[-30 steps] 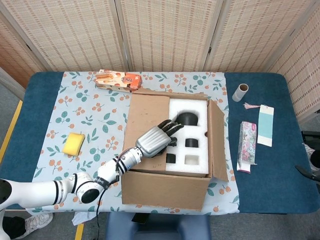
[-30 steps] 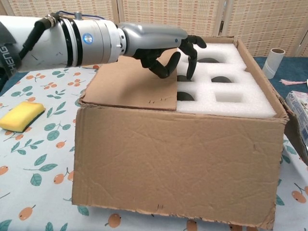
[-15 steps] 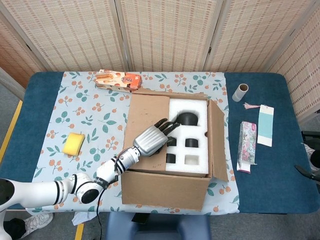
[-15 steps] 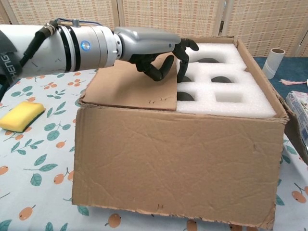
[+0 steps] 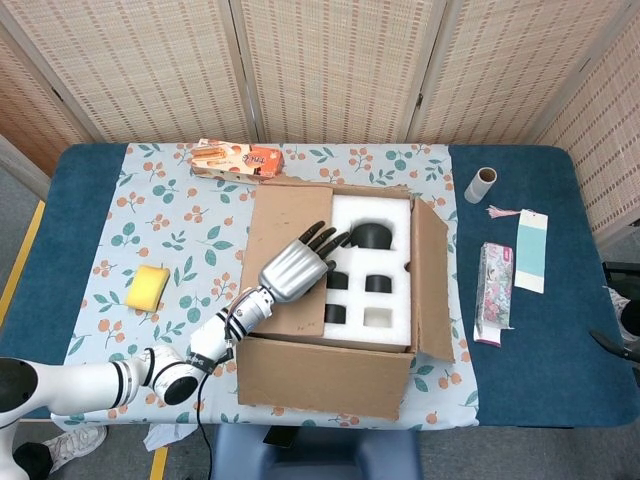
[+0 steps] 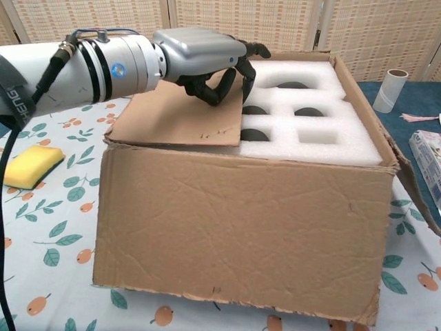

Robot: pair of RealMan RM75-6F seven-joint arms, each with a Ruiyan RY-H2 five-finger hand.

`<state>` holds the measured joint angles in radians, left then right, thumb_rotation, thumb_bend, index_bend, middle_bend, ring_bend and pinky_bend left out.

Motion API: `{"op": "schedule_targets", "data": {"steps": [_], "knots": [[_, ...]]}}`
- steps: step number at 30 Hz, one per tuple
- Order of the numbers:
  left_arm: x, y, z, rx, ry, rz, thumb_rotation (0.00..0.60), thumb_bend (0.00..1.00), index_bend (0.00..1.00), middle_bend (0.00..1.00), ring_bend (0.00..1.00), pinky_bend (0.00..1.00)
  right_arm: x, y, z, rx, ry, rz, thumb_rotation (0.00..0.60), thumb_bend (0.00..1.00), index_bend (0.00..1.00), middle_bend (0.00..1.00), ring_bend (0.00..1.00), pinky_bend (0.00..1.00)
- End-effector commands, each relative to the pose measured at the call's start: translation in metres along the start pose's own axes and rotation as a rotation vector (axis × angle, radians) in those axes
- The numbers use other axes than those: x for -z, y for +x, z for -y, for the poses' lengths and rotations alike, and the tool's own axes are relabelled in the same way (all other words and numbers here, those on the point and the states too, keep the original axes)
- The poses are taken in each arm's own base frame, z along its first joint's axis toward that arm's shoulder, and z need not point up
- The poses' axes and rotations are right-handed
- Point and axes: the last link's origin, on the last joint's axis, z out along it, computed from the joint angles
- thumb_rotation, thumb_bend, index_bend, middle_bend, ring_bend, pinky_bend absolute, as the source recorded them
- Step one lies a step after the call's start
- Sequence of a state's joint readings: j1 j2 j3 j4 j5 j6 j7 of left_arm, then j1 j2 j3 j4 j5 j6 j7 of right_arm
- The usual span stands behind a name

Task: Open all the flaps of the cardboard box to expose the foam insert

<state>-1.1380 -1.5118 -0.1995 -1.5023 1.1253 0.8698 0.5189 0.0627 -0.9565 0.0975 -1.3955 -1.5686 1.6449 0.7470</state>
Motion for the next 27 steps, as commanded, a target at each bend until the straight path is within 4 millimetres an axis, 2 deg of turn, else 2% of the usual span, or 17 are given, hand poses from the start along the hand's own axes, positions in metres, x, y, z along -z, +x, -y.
{"op": "schedule_targets", "data": {"steps": [1,17,23,27], "knots": [[0.004,0.003,0.001,-0.026,0.017,-0.023,0.6,1.0,0.52,0.01,0.0,0.0,0.0,0.0,0.0,0.0,0.001,0.001,0.521,0.21,0.34,0.0,0.0,0.0],[0.026,0.031,-0.005,-0.207,0.142,-0.132,0.6,1.0,0.52,0.01,0.0,0.0,0.003,-0.003,0.004,-0.003,0.02,0.023,0.524,0.21,0.34,0.0,0.0,0.0],[0.04,0.053,-0.001,-0.285,0.205,-0.174,0.6,1.0,0.52,0.01,0.0,0.0,0.004,-0.004,0.005,-0.006,0.031,0.024,0.52,0.21,0.34,0.0,0.0,0.0],[0.047,0.061,0.005,-0.351,0.249,-0.196,0.6,1.0,0.52,0.01,0.0,0.0,0.005,-0.005,0.007,-0.008,0.044,0.028,0.522,0.21,0.34,0.0,0.0,0.0]]}}
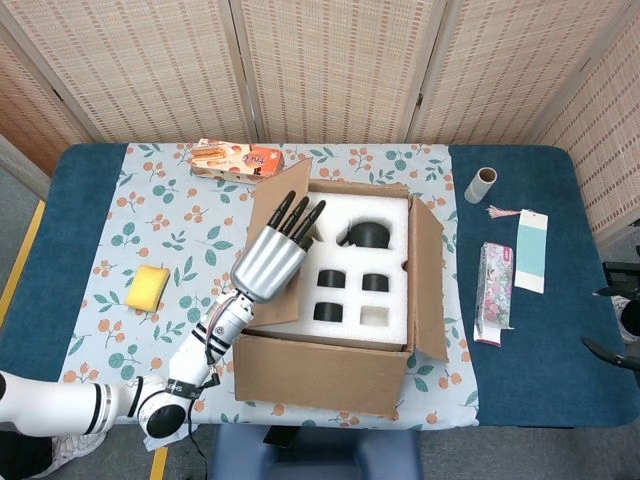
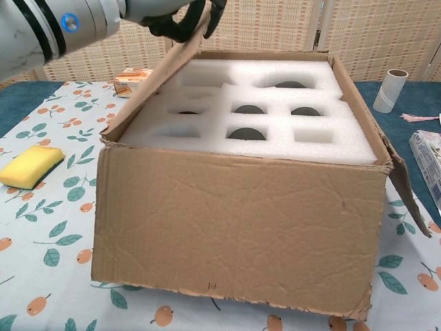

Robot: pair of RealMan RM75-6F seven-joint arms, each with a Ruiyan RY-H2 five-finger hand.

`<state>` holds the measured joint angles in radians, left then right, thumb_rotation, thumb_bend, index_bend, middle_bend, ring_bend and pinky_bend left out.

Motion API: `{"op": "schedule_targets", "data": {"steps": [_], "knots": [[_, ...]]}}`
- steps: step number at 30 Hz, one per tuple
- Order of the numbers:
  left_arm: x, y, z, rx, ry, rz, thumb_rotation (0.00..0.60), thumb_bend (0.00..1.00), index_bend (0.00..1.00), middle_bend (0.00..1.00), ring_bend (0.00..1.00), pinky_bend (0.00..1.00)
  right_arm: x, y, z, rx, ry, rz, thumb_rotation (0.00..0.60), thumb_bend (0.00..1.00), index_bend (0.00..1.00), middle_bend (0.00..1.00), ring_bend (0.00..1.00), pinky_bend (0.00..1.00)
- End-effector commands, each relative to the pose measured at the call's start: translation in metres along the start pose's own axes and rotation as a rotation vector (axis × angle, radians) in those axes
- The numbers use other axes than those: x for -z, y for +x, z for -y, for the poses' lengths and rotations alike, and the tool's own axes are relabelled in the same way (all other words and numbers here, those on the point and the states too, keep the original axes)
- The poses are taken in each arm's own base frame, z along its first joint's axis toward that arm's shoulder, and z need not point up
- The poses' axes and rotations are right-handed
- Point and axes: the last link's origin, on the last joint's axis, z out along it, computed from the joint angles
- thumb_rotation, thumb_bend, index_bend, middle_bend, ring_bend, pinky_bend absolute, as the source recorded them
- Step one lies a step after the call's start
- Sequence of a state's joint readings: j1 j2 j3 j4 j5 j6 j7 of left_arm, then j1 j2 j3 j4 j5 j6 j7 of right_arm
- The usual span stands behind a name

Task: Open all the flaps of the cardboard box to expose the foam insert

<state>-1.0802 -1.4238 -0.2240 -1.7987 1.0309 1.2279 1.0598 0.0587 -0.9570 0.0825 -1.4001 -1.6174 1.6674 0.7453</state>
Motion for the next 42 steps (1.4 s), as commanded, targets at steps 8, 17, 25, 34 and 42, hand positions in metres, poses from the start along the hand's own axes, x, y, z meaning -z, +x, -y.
{"op": "schedule_targets", "data": {"steps": [8,17,25,34,42], "knots": [[0.016,0.009,0.029,-0.149,0.109,-0.041,0.6,1.0,0.52,0.03,0.0,0.0,0.002,-0.002,0.003,0.012,0.016,-0.012,0.522,0.21,0.34,0.0,0.0,0.0],[0.043,0.0,0.066,-0.183,0.237,-0.004,0.6,1.0,0.48,0.03,0.0,0.0,0.004,0.0,0.004,0.006,0.018,-0.024,0.524,0.21,0.34,0.0,0.0,0.0],[0.073,-0.014,0.097,-0.141,0.333,0.081,0.6,1.0,0.42,0.03,0.0,0.0,0.002,-0.003,0.004,0.011,0.012,-0.021,0.521,0.21,0.34,0.0,0.0,0.0],[0.11,-0.023,0.114,-0.117,0.379,0.124,0.6,1.0,0.4,0.03,0.0,0.0,-0.001,-0.007,0.003,0.019,-0.002,-0.013,0.521,0.21,0.34,0.0,0.0,0.0],[0.149,-0.029,0.12,-0.078,0.407,0.153,0.6,1.0,0.33,0.03,0.0,0.0,-0.003,-0.009,0.003,0.034,-0.011,-0.007,0.52,0.21,0.34,0.0,0.0,0.0]]}}
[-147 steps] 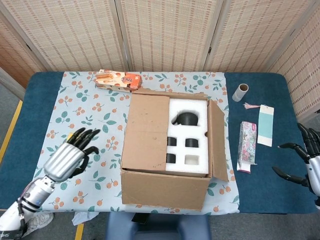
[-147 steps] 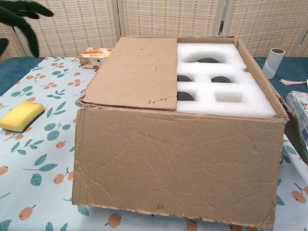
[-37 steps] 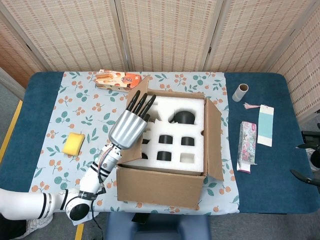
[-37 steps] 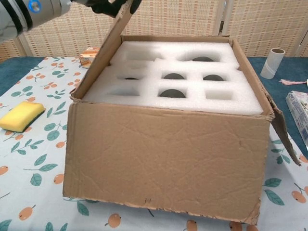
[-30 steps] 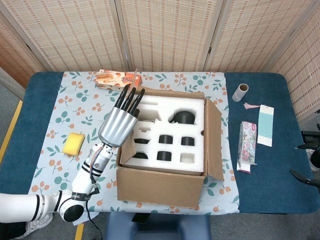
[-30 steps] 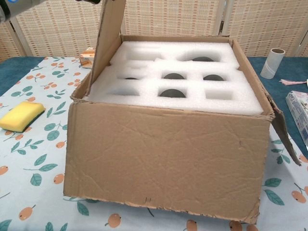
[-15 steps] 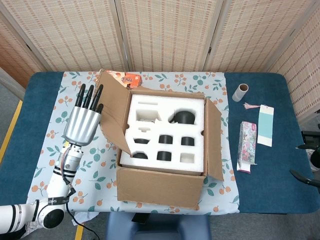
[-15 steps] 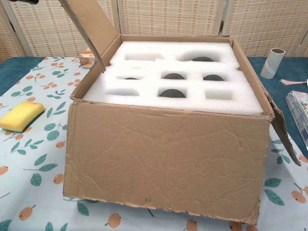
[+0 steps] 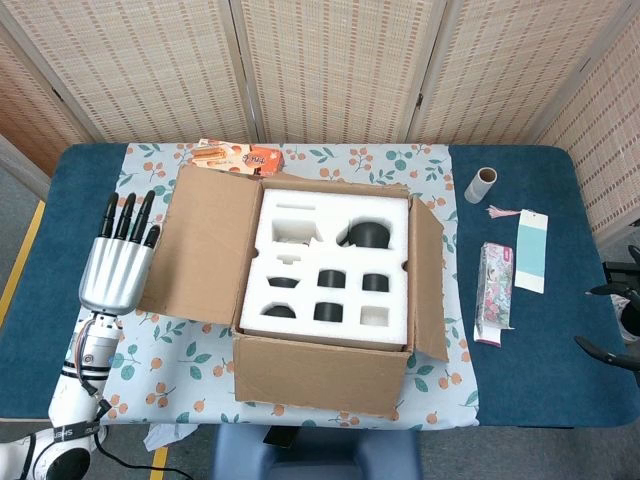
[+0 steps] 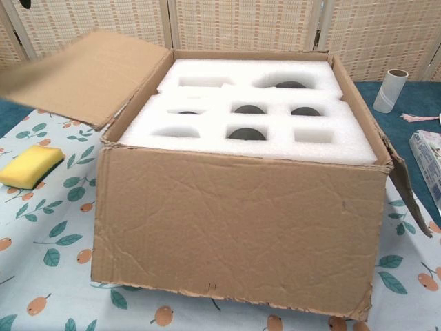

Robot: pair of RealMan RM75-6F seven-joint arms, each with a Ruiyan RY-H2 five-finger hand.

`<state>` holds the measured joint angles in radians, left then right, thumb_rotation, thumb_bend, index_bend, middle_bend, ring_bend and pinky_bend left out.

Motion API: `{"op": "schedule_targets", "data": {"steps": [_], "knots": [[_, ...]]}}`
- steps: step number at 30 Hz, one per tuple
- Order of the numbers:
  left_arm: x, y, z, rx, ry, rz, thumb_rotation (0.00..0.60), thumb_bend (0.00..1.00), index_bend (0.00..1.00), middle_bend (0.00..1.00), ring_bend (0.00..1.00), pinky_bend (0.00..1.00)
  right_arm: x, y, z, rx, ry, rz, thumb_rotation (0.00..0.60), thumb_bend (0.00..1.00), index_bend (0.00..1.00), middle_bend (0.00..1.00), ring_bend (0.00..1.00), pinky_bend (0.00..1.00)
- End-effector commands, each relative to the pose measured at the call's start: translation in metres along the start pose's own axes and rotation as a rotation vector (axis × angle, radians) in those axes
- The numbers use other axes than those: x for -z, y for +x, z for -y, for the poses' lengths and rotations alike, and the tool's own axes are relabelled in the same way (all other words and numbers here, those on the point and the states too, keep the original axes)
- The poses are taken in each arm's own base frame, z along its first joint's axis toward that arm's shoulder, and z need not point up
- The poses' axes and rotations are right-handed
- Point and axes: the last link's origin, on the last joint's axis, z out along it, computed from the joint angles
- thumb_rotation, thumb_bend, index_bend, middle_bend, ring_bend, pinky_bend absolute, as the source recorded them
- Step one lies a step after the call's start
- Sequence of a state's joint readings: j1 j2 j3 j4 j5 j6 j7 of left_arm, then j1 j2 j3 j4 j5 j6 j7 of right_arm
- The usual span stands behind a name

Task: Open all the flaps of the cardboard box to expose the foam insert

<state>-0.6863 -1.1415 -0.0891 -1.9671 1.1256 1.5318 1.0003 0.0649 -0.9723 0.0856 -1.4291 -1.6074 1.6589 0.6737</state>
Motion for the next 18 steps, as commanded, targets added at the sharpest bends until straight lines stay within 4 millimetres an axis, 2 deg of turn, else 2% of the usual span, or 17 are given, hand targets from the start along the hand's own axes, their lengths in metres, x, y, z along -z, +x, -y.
{"op": "schedule_targets", "data": {"steps": [1,4,6,8,9,11,15,18], "knots": [[0.016,-0.008,0.01,0.018,0.01,0.017,0.6,1.0,0.3,0.03,0.0,0.0,0.0,0.0,0.0,0.015,-0.007,0.0,0.521,0.21,0.34,0.0,0.0,0.0],[0.037,-0.021,0.026,0.057,0.039,0.065,0.6,0.99,0.21,0.03,0.0,0.0,0.0,-0.002,-0.001,0.061,-0.033,0.001,0.522,0.21,0.34,0.0,0.0,0.0],[0.051,-0.029,0.035,0.114,0.073,0.09,0.6,0.94,0.14,0.03,0.0,0.0,0.0,-0.004,-0.001,0.089,-0.044,0.003,0.526,0.21,0.33,0.0,0.0,0.0],[0.068,-0.04,0.049,0.181,0.132,0.097,0.6,0.83,0.07,0.03,0.0,0.0,0.0,-0.007,0.001,0.121,-0.053,-0.01,0.543,0.21,0.3,0.0,0.0,0.0],[0.076,-0.044,0.057,0.188,0.169,0.081,0.6,0.79,0.06,0.03,0.0,0.0,-0.001,-0.008,0.002,0.139,-0.056,-0.021,0.559,0.2,0.26,0.0,0.0,0.0],[0.095,-0.056,0.071,0.207,0.239,0.048,0.6,0.65,0.02,0.03,0.0,0.0,-0.003,-0.012,0.004,0.19,-0.057,-0.055,0.585,0.21,0.16,0.0,0.0,0.0],[0.134,-0.077,0.091,0.342,0.36,0.122,0.6,0.48,0.01,0.01,0.0,0.0,-0.01,-0.026,0.006,0.281,-0.075,-0.079,0.599,0.21,0.03,0.0,0.0,0.0],[0.158,-0.09,0.108,0.31,0.445,0.225,0.6,0.43,0.07,0.0,0.0,0.0,-0.016,-0.04,0.008,0.346,-0.103,-0.066,0.6,0.21,0.0,0.0,0.0,0.0]]}}
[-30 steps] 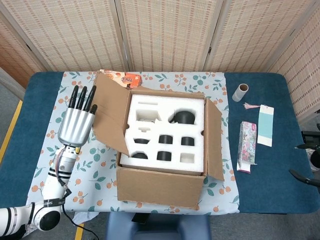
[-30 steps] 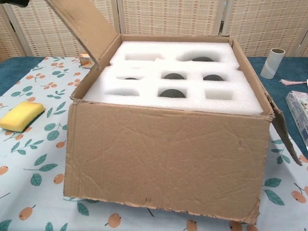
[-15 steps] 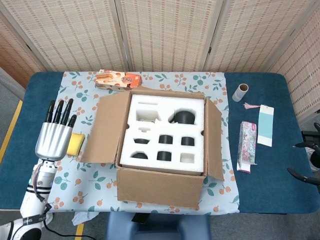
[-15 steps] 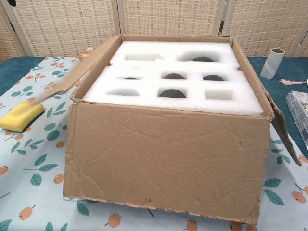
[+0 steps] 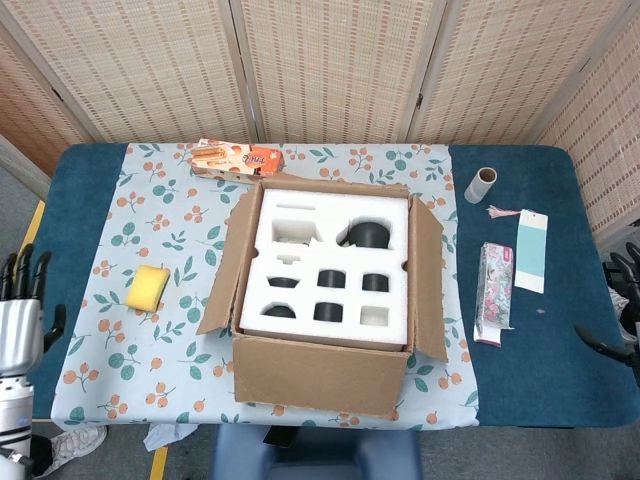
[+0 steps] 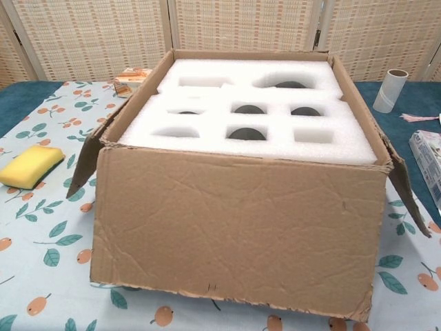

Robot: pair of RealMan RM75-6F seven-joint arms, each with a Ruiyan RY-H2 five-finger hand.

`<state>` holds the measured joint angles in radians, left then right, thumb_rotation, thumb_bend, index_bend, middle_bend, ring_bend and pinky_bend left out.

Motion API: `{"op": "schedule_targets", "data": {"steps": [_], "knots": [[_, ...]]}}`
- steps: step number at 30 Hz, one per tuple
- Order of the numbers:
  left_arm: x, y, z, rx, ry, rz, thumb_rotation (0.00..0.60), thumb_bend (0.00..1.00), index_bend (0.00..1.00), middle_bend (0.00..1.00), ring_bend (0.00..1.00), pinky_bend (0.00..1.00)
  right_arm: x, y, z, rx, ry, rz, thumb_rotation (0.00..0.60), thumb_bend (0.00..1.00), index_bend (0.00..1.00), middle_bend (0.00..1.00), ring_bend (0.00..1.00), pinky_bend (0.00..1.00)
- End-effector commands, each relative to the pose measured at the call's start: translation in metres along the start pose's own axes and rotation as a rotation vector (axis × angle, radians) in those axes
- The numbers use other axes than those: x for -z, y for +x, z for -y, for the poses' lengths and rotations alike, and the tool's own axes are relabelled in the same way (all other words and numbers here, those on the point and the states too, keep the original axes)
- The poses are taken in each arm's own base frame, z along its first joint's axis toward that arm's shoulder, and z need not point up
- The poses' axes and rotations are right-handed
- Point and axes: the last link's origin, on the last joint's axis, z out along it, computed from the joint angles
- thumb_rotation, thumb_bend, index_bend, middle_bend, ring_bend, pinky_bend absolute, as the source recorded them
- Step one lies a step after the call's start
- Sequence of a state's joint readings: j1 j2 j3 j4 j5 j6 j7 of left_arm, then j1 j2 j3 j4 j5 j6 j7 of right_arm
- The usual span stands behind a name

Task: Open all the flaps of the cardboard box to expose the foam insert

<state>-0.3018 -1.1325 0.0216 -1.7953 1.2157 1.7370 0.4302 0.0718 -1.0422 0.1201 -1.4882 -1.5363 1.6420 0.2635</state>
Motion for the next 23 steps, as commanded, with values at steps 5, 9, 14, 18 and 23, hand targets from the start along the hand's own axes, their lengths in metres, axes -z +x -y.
{"op": "schedule_targets", "data": {"steps": [5,9,14,18,23], "knots": [[0.043,-0.025,0.05,0.034,0.184,0.143,0.6,0.41,0.07,0.0,0.0,0.0,-0.015,-0.039,0.017,0.12,-0.082,0.056,0.6,0.21,0.0,0.0,0.0,0.0],[0.042,-0.026,0.053,0.059,0.142,0.151,0.6,0.4,0.07,0.0,0.0,0.0,-0.02,-0.046,0.022,0.104,-0.066,0.089,0.6,0.21,0.0,0.0,0.0,0.0],[0.04,-0.026,0.051,0.081,0.098,0.144,0.6,0.39,0.04,0.0,0.0,0.0,-0.021,-0.051,0.024,0.086,-0.034,0.115,0.6,0.2,0.0,0.0,0.0,0.0],[0.044,-0.026,0.043,0.115,0.022,0.134,0.6,0.38,0.04,0.0,0.0,0.0,-0.017,-0.049,0.026,0.078,-0.018,0.11,0.6,0.21,0.0,0.0,0.0,0.0],[0.046,-0.031,0.041,0.109,0.005,0.171,0.6,0.37,0.05,0.0,0.0,0.0,-0.016,-0.047,0.026,0.058,-0.013,0.105,0.6,0.21,0.0,0.0,0.0,0.0]]}}
